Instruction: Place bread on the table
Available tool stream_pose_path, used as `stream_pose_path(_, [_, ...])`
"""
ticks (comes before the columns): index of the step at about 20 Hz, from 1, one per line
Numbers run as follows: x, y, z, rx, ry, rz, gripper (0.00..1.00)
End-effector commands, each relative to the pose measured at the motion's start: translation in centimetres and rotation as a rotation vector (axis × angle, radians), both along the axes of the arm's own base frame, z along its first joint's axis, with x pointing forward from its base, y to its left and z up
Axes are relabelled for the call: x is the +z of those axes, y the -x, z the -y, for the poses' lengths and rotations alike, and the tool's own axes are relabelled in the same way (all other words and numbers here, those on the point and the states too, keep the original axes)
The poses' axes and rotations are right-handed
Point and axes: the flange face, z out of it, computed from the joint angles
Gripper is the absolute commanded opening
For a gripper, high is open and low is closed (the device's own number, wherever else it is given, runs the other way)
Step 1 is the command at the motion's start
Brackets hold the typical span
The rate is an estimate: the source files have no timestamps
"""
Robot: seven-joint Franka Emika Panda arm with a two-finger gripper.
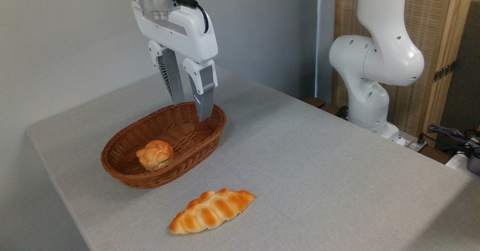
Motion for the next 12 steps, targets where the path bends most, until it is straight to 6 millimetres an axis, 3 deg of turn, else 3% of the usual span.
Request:
stream_pose_path(1, [0.5,0.0,-1.3,-0.011,0.034,-0.009,1.0])
stream_pose_path(8, [0.4,-0.1,-0.9,-0.002,0.041,-0.002,1.0])
stream_pose_path(10, [0.0,-0.2,0.0,-0.008,0.065,-0.005,1.0])
stream_pose_path(12, [-1.3,-0.4,2.4,-0.027,0.141,0.0,1.0])
